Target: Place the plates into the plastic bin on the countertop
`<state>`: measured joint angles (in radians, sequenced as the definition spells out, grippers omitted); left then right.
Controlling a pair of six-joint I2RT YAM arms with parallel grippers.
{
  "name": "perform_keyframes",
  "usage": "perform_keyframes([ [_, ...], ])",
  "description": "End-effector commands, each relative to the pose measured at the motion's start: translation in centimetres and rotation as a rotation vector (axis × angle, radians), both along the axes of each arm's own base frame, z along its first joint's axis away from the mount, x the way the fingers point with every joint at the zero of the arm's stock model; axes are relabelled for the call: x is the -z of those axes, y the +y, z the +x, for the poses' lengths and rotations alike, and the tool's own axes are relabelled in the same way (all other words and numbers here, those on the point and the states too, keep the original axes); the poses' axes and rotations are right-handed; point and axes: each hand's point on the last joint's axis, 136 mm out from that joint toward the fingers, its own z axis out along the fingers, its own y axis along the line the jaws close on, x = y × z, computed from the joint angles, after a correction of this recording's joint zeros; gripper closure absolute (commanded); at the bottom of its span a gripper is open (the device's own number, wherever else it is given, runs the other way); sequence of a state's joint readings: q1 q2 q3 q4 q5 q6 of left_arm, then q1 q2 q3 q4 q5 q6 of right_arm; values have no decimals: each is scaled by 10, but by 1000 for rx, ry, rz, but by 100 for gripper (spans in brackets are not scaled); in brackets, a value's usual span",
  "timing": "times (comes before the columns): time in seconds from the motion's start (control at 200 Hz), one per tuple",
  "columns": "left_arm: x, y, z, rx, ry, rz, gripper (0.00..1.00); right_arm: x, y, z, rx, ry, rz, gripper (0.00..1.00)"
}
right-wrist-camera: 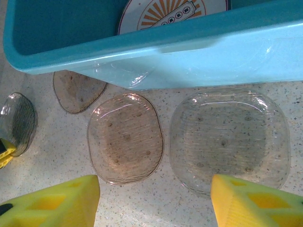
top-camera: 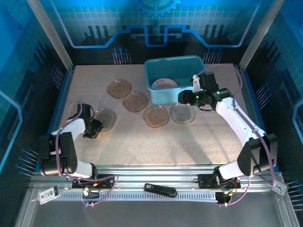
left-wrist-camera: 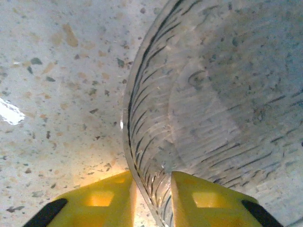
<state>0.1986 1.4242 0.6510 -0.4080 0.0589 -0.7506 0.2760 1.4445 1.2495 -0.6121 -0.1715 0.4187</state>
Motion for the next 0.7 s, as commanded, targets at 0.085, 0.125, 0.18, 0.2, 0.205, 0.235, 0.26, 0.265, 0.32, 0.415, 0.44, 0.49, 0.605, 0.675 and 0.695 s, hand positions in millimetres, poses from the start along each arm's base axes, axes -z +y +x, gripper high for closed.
perform_keyframes([
  [0.085, -10, -4, 14, 27, -103, -8, 87, -4, 7, 0, -14, -7, -2, 36],
  [0.125, -12, -4, 14, 28, -107, -9, 89, -4, 7, -1, -14, -9, -1, 36],
  [0.18, -16, -5, 14, 31, -122, -12, 91, -6, 8, -3, -17, -11, 1, 36],
  [0.2, -17, -6, 14, 30, -127, -13, 92, -6, 8, -3, -17, -11, 1, 36],
  [0.205, -18, -5, 15, 30, -130, -12, 92, -6, 8, -3, -18, -12, 1, 36],
  [0.235, -20, -6, 15, 30, -139, -14, 93, -6, 8, -4, -19, -14, 2, 36],
  [0.26, -23, -6, 16, 30, -149, -15, 93, -7, 8, -5, -19, -15, 2, 36],
  [0.265, -23, -6, 16, 30, -151, -15, 94, -7, 8, -6, -20, -15, 2, 36],
  [0.32, -29, -7, 17, 30, -173, -17, 95, -9, 7, -9, -20, -20, 4, 36],
  [0.415, -40, -10, 20, 44, -212, -24, 98, -8, 5, -14, -16, -27, 0, 35],
  [0.44, -43, -11, 21, 48, -224, -26, 98, -8, 4, -15, -14, -28, 2, 35],
  [0.49, -50, -12, 22, 54, -245, -31, 100, -8, 4, -16, -14, -31, 6, 35],
  [0.605, -68, -17, 24, 76, -305, -37, 100, -11, 8, -17, -19, -35, 24, 36],
  [0.675, -82, -22, 26, 110, -364, -40, 100, -19, 13, -18, -31, -53, 29, 36],
  [0.695, -86, -25, 26, 122, -379, -42, 100, -22, 15, -18, -37, -57, 30, 36],
])
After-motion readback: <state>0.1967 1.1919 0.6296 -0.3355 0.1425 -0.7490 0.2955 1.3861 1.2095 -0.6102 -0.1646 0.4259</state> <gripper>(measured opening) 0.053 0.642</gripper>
